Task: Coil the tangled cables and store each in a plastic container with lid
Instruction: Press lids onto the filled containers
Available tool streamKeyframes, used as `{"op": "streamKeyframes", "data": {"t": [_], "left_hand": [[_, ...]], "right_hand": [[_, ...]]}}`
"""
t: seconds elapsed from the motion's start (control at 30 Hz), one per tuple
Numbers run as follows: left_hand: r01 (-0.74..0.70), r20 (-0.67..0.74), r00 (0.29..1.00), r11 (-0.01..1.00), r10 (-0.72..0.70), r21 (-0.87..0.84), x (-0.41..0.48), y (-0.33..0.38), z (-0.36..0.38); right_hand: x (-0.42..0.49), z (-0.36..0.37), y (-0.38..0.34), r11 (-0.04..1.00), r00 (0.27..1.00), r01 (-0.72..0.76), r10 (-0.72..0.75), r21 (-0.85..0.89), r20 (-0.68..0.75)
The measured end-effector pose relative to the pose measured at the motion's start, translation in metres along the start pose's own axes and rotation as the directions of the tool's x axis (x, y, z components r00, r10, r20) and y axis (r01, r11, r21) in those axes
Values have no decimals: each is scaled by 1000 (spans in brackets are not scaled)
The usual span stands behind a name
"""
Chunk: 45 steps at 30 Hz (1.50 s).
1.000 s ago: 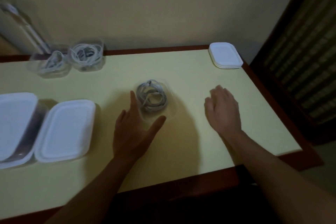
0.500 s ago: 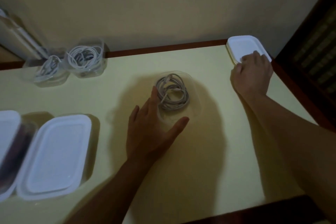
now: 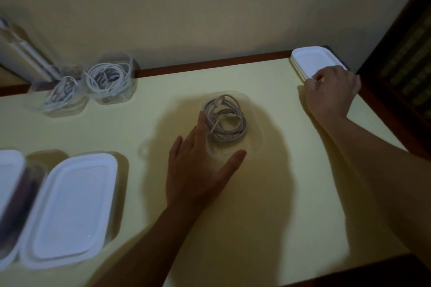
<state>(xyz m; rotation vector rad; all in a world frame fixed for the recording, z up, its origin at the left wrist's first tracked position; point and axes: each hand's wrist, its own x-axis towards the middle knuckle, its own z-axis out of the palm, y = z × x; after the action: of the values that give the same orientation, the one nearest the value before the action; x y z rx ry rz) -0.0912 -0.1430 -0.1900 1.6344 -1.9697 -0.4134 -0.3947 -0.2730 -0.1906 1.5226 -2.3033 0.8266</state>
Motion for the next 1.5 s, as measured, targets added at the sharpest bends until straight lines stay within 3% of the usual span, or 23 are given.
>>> {"op": "streamKeyframes", "data": {"t": [0.47,0.63,0.87,1.07,1.17,1.3,1.5], "left_hand": [[5,-8,1000,1000,-6,-7,0,0,0],[7,0,1000,1000,-7,-1,0,-1,0],[14,18,1000,1000,-14,-1,0,0,-1],[22,21,1000,1000,-22,18,2,1,-1],[20,11,1000,999,-21,27,2,2,-2],[23,9,1000,1000,-23,16,2,4,-1],[-5,-11,1000,1000,4,-25,2,9,-6]], "right_hand": [[-2,-1,-3,996,997,82,-82,28,-8],[-4,1,-2,981,982,190,-191,-44,-11],[-18,-11,-7,947,945,321,-319,20,-68],[-65,-47,-35,869,929,353,-368,346,-23],[-79,-75,-62,772,882,388,-469,504,39],[-96,-100,-91,680,758,467,-637,565,139],[-104,-113,-113,671,650,414,-691,615,317]]}}
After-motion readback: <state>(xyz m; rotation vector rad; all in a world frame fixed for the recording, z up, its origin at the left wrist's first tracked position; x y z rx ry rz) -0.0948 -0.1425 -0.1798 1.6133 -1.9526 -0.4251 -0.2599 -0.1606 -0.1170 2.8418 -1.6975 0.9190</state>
